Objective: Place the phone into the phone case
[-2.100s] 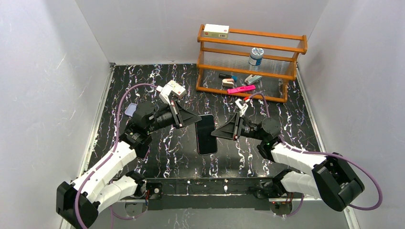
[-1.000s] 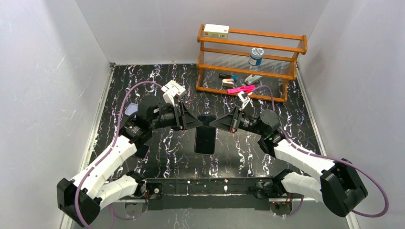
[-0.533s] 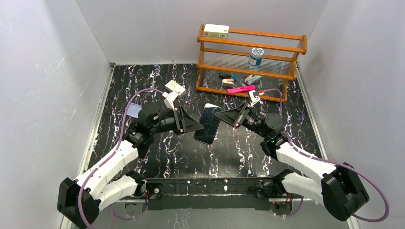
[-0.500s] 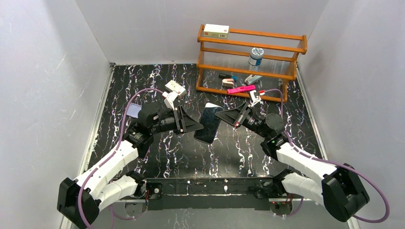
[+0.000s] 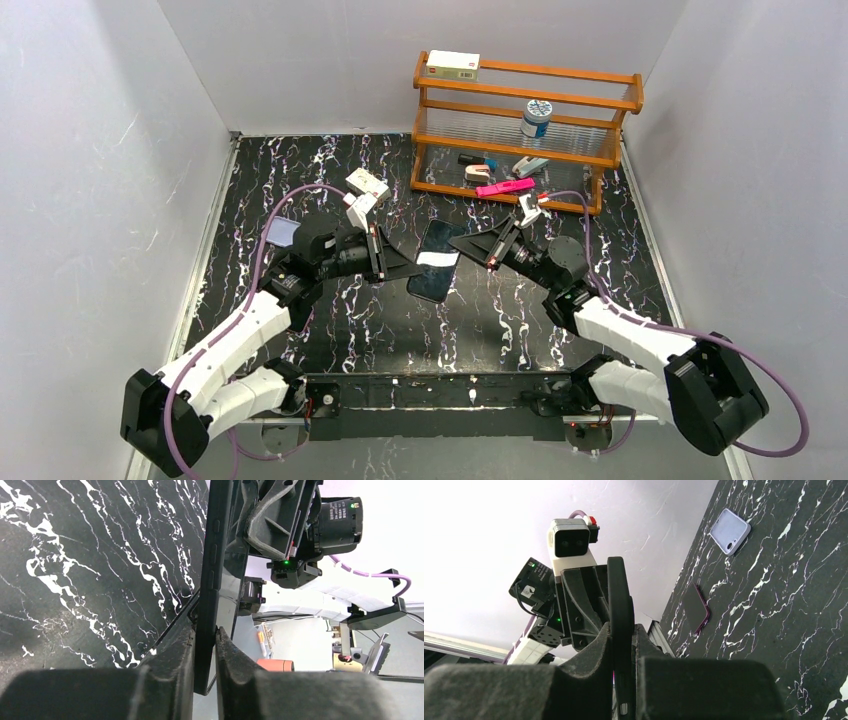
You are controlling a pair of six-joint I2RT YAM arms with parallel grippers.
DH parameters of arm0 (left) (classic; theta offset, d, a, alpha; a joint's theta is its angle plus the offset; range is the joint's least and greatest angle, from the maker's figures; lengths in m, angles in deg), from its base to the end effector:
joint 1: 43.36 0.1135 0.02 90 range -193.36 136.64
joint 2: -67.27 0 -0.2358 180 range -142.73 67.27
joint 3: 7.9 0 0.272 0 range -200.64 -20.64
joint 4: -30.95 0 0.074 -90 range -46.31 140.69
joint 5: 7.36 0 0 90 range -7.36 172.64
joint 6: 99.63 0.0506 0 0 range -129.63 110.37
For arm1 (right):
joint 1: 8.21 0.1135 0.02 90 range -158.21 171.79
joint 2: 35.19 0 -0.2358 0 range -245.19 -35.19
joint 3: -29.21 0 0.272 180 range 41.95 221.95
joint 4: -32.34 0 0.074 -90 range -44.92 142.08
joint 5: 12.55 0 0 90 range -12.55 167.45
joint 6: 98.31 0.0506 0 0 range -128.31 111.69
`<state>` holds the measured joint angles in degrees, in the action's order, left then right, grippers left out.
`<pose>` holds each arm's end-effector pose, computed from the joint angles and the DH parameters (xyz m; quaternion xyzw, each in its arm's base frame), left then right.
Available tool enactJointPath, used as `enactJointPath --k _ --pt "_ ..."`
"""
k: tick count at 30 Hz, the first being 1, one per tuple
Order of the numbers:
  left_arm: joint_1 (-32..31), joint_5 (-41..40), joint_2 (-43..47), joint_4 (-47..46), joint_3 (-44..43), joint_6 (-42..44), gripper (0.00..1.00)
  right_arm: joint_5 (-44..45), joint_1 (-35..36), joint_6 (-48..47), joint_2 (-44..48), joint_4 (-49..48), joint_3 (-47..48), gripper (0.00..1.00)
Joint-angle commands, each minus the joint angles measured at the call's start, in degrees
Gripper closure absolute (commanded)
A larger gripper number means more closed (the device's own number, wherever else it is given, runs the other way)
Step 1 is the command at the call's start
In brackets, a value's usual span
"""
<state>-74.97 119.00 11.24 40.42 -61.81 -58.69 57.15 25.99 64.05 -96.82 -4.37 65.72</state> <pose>0.2163 -0.1684 0.2759 0.0833 0.7576 -0.5730 0.3013 0.2161 0.1681 0.2299 0.0743 0.6327 0.6780 0.3668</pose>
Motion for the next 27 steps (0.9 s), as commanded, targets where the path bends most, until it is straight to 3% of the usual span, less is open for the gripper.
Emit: enactJointPath --k 1,3,5,11,14,17,23,27 --pt "0.24 -3.61 0.35 5.94 -0.53 1.06 0.76 -1.15 -0.35 1.2 -1.37 -8.23 3.0 0.99" --pt "0.24 -3.29 0.52 4.2 0.08 0.08 0.58 -4.03 -0.3 2.81 -3.33 -11.37 3.04 0.99" --pt "0.24 -2.87 0.48 2.05 0.76 -0.85 0.49 -6.2 -0.34 4.16 -4.98 -14.5 3.03 0.99" --pt "0.24 -1.61 -0.51 -7.68 4.7 -5.83 0.42 -12.02 -0.2 6.47 -9.16 -18.61 4.76 0.99" --pt "0.24 -1.02 -1.99 -11.1 5.46 -8.25 0.47 -12.79 -0.23 6.83 -10.18 -19.2 5.29 0.98" --pt "0.24 -0.94 -2.59 -14.49 6.56 -10.48 0.61 -13.92 -0.18 6.49 -10.86 -18.83 5.92 0.93" --pt "0.24 -3.06 -2.1 -23.6 9.92 -16.58 0.97 -14.72 -0.19 5.05 -8.56 -15.53 3.4 0.61" --pt "0.24 -4.09 -3.12 -26.99 10.21 -17.92 1.0 -16.26 -0.14 3.86 -6.72 -12.55 1.85 0.38"
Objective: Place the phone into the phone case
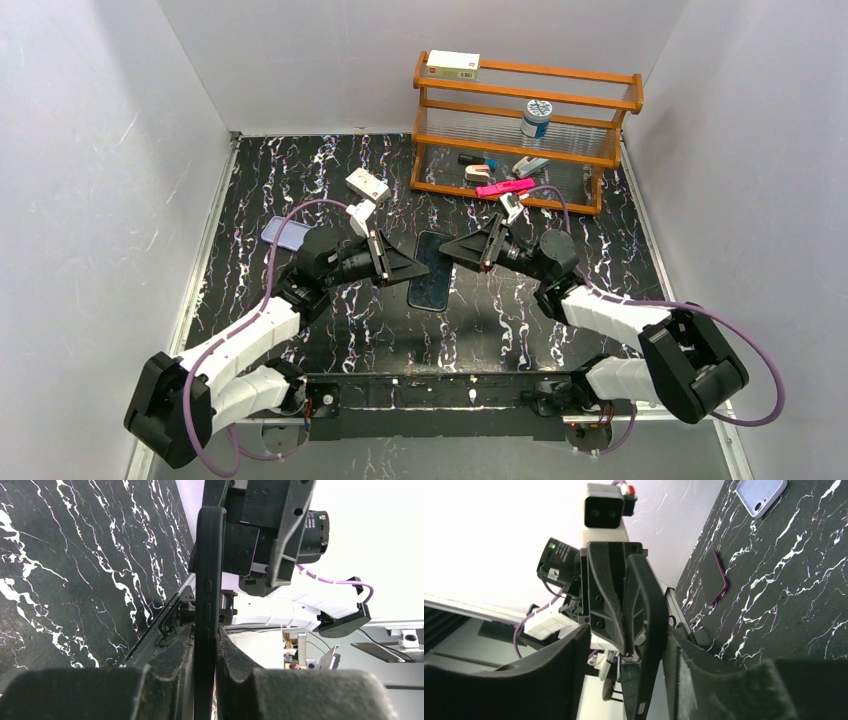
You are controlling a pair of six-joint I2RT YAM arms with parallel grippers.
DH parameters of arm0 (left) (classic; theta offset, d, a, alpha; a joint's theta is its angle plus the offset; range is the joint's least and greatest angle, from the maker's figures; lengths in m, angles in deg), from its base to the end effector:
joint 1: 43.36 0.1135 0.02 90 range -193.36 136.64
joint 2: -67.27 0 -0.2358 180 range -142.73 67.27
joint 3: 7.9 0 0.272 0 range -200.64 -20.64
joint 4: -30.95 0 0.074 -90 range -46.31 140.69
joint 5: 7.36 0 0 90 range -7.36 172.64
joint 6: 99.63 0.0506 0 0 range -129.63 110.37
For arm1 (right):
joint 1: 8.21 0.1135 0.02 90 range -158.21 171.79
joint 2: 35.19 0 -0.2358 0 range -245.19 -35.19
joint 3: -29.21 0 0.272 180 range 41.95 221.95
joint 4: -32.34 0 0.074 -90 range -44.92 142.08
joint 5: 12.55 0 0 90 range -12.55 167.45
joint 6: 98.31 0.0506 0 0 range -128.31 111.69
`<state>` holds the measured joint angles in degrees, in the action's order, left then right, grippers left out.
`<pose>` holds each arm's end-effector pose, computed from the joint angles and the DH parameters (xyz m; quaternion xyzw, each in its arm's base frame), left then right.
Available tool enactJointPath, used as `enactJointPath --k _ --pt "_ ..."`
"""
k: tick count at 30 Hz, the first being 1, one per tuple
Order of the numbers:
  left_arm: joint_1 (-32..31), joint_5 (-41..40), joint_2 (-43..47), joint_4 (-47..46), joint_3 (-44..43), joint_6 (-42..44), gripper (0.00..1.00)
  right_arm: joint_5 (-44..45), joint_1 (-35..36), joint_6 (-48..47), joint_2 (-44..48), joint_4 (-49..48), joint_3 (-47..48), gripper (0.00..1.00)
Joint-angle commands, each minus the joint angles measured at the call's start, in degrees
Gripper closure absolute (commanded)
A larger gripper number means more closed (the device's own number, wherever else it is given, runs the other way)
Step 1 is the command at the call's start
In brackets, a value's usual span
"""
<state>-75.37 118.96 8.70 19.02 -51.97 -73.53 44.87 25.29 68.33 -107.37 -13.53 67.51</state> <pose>0.2173 -0.1712 0.2415 0.0184 0.7195 -0.6385 0.2725 0.2249 0.1815 0.2106 0.0194 0.6419 0.7126 0.2823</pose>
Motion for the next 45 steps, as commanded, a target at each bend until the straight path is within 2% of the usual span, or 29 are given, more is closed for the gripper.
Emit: enactJointPath --k 1,4,9,15,18,27,29,30,31,35,37,42,45 --pt "0.63 -4.61 -0.74 -5.76 0.22 -3.04 1.0 -4.08 0.57 -0.46 4.26 -3.36 -0.77 0.33" --pt "0.63 -6.47 -1.2 -6.33 -0.34 -2.92 1.0 -4.06 0.7 -0.56 5.49 -2.39 -3.12 0.28" --pt "0.63 -10.48 -1.19 -7.11 -0.32 -2.51 1.0 -5.24 1.45 -0.52 5.12 -1.5 -4.93 0.27" --pt "0.63 -13.1 -2.4 -7.42 0.25 -1.88 1.0 -6.21 1.55 -0.09 3.89 -2.13 -4.54 0.38" --pt "0.63 -14.14 -2.61 -7.5 0.88 -1.08 1.0 -6.32 1.57 0.04 3.23 -2.05 -4.29 0.48" --pt "0.63 -17.39 -3.1 -6.07 3.2 3.14 1.0 -1.9 1.53 1.21 3.59 -1.56 -6.97 0.98" --pt "0.63 -17.18 -3.64 -5.31 3.1 3.55 1.0 -1.18 1.55 0.53 3.78 -0.9 -7.26 0.99" --pt "0.63 -17.16 -4.11 -4.17 2.81 4.0 1.0 -0.99 1.55 0.0 3.93 -0.18 -7.23 0.98" --pt "0.63 -17.22 -4.55 -2.77 2.43 4.53 1.0 -0.92 1.54 -0.67 4.09 0.87 -7.2 0.9" --pt "0.71 -17.45 -6.21 -1.87 3.16 5.34 1.0 0.47 1.32 -3.63 6.7 10.93 -6.29 0.46" --pt "0.79 -17.31 -7.88 -2.49 3.63 5.19 1.0 2.6 1.22 -6.77 9.9 19.53 -4.64 0.31" --pt "1.2 -17.43 -13.43 -5.24 3.99 5.87 1.0 10.66 1.21 -17.32 17.78 39.84 0.45 0.15" --pt "1.42 -16.6 -17.95 -7.11 2.4 6.62 1.0 14.81 1.17 -22.69 20.63 48.21 4.14 0.02"
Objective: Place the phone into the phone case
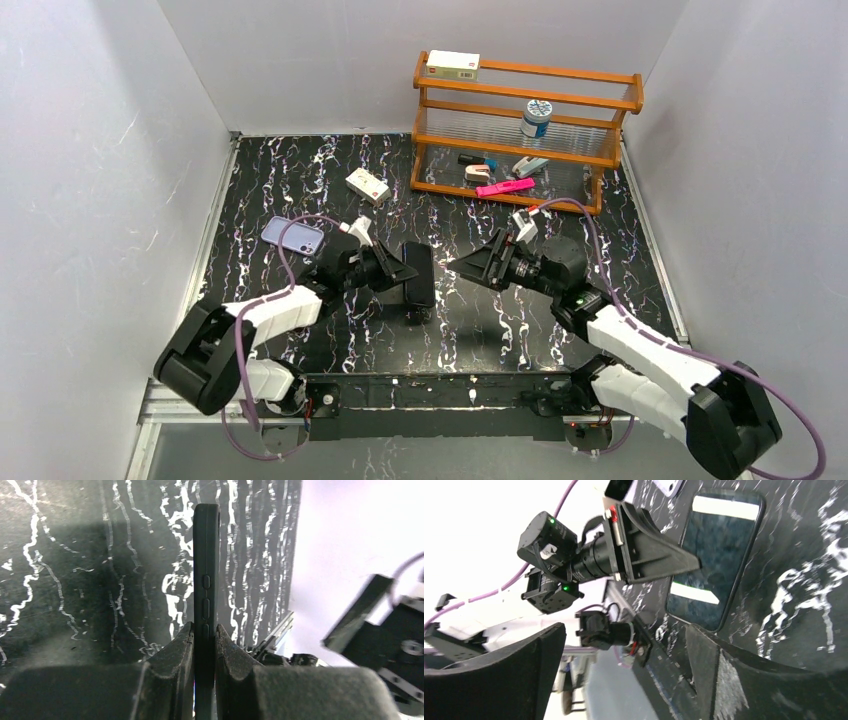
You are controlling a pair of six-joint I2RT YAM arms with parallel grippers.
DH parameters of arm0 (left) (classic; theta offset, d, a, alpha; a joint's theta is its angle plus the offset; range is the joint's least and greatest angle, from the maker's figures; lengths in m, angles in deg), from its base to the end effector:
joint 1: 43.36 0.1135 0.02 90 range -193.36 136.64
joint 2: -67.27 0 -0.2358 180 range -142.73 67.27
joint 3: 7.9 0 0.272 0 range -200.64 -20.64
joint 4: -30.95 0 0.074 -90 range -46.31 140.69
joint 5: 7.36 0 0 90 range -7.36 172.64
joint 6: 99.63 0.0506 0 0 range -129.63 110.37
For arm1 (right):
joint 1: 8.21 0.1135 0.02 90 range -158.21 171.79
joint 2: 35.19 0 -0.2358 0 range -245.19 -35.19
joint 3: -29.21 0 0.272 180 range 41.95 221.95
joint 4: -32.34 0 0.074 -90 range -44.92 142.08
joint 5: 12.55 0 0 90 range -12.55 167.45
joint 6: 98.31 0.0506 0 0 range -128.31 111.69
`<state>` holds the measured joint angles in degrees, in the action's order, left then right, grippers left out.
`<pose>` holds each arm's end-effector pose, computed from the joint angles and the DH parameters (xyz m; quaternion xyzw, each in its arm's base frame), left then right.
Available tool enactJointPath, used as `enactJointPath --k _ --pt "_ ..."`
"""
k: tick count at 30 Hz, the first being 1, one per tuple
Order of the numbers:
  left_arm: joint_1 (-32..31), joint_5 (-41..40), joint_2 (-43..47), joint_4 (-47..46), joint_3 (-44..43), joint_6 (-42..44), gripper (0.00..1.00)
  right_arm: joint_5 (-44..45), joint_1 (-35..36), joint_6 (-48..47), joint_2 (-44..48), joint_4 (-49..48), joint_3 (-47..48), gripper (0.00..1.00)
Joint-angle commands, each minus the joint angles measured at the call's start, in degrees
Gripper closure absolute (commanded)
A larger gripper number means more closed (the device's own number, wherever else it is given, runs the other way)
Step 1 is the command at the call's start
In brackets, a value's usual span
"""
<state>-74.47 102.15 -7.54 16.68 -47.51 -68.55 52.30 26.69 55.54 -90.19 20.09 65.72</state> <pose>0.2431 -0.1664 0.1408 -0.1019 0.8112 -0.4938 0.2962 0.2024 0.1674 0.2074 0.0409 0.7399 0.6001 0.3012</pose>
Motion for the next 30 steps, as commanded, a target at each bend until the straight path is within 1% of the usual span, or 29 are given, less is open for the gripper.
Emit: enactJointPath --k 1,5,9,10,12,13,15,17,19,23,25,29,30 --pt "0.53 0.68 -3.75 -5.15 -2.63 1.6 1.0 8.37 -0.25 -10.73 4.24 16.32 6.78 0.01" --pt "0.53 0.45 -8.85 -7.68 -3.1 0.95 1.0 10.83 -0.31 -12.57 5.45 20.92 8.59 0.01" --pt "0.41 1.0 -12.43 -12.14 -0.65 -0.67 1.0 10.28 -0.28 -13.47 5.78 23.33 9.15 0.01" --pt "0.37 0.66 -12.79 -12.41 -0.17 -0.67 0.98 10.13 -0.28 -13.63 5.95 23.52 9.06 0.01" --pt "0.44 -0.16 -13.26 -12.22 0.59 -0.8 0.9 10.28 -0.32 -13.98 6.58 23.88 8.81 0.01" --pt "0.44 -0.67 -13.45 -11.69 0.74 -0.95 0.84 10.51 -0.33 -14.06 6.99 24.04 8.63 0.01" --pt "0.44 -1.88 -13.41 -10.05 1.04 -1.23 0.69 10.57 -0.31 -14.51 7.56 24.04 8.54 0.01" --pt "0.44 -3.15 -12.56 -8.13 1.45 -1.54 0.57 10.73 -0.31 -14.61 7.78 24.01 8.63 0.01" --pt "0.44 -5.28 -11.15 -3.67 1.0 -0.16 0.5 10.81 -0.3 -14.93 7.59 24.06 8.99 0.01" --pt "0.48 -10.99 -8.0 11.06 -2.96 4.15 0.45 10.49 -0.27 -15.42 6.65 24.25 9.47 0.01" --pt "0.53 -13.03 -6.5 16.73 -4.95 5.96 0.43 10.1 -0.28 -15.15 6.21 23.72 9.22 0.01" --pt "0.61 -18.47 -3.2 26.27 -8.23 6.87 0.37 9.39 -0.32 -14.43 5.26 22.36 8.5 0.01" --pt "0.69 -21.88 -2.42 30.86 -8.92 6.88 0.35 9.2 -0.27 -14.22 5.05 22.06 8.41 0.01"
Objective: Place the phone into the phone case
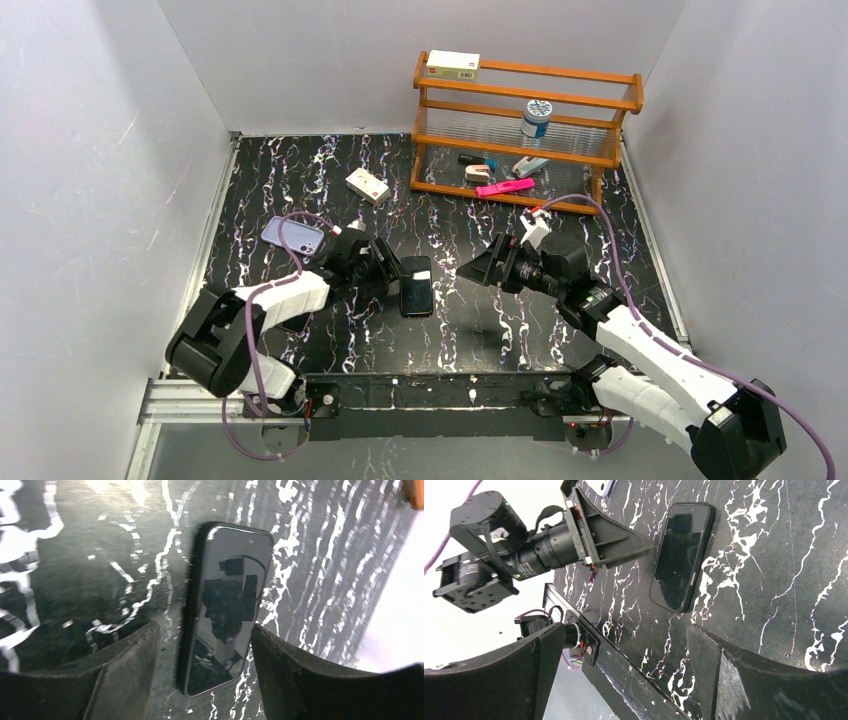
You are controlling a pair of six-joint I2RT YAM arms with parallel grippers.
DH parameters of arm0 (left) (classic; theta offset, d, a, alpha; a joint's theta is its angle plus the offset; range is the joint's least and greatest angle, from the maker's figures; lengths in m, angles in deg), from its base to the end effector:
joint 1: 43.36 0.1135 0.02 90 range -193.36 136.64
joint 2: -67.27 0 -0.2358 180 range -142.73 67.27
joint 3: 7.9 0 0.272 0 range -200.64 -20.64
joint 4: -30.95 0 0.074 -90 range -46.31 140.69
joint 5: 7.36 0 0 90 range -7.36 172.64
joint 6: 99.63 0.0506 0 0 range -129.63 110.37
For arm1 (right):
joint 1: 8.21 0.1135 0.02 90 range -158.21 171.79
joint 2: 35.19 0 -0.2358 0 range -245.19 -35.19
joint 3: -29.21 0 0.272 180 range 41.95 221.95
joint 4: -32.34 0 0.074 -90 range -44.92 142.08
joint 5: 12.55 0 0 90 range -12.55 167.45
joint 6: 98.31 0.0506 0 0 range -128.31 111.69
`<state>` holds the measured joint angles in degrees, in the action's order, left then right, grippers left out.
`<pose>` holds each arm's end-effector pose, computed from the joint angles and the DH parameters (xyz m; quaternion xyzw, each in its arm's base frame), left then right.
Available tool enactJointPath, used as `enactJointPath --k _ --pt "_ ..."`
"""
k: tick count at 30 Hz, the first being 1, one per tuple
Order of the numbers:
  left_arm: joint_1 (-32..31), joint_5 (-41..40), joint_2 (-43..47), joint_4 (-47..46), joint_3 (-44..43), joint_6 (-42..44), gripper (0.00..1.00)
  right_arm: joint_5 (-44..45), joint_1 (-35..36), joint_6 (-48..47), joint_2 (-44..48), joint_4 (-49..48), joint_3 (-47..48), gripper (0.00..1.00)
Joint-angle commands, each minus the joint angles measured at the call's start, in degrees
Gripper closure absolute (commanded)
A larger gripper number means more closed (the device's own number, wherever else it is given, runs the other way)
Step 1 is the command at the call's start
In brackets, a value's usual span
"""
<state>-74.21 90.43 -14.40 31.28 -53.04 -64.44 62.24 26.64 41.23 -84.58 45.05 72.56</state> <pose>0.2572 -0.1616 0.1104 -0.1555 0.8792 -0.3479 0.2860 0.2003 0.1556 0.2244 0.0265 0.8089 0.4675 0.3555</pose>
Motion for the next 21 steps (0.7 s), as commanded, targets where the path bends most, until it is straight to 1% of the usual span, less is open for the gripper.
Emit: enactJointPath --k 1,3,7,10,12,15,17,19,21 --pt "0.52 -12.08 5.1 18.96 -4.23 2.82 0.33 -0.86 -0.3 0.24 -0.83 -3.09 1.56 0.01" --pt "0.69 -15.44 6.39 23.14 -5.93 2.92 0.28 -0.59 -0.23 0.78 -1.39 -3.28 1.59 0.01" --pt "1.3 -19.81 7.81 30.16 -9.52 3.87 0.26 -0.89 -0.23 1.89 -3.07 -4.54 1.69 0.01" --pt "3.46 -22.57 8.92 35.01 -11.26 1.84 0.2 -2.17 -0.29 2.67 -4.67 -6.18 1.79 0.01" --pt "5.36 -24.73 9.92 38.27 -11.72 -0.44 0.18 -2.91 -0.22 3.19 -5.72 -6.41 1.78 0.01" --pt "7.47 -33.25 11.06 47.53 -12.61 -8.78 0.18 -3.93 -0.3 3.79 -6.93 -6.9 1.61 0.01" --pt "9.79 -35.44 10.75 53.03 -14.03 -10.43 0.18 -4.13 -0.28 4.03 -7.33 -6.91 1.62 0.01" --pt "11.56 -37.53 9.97 59.38 -15.67 -11.68 0.15 -4.18 -0.22 4.28 -7.38 -7.27 1.42 0.01" --pt "13.49 -38.77 9.53 63.31 -16.75 -12.89 0.14 -4.14 -0.29 4.57 -7.22 -7.66 1.21 0.01"
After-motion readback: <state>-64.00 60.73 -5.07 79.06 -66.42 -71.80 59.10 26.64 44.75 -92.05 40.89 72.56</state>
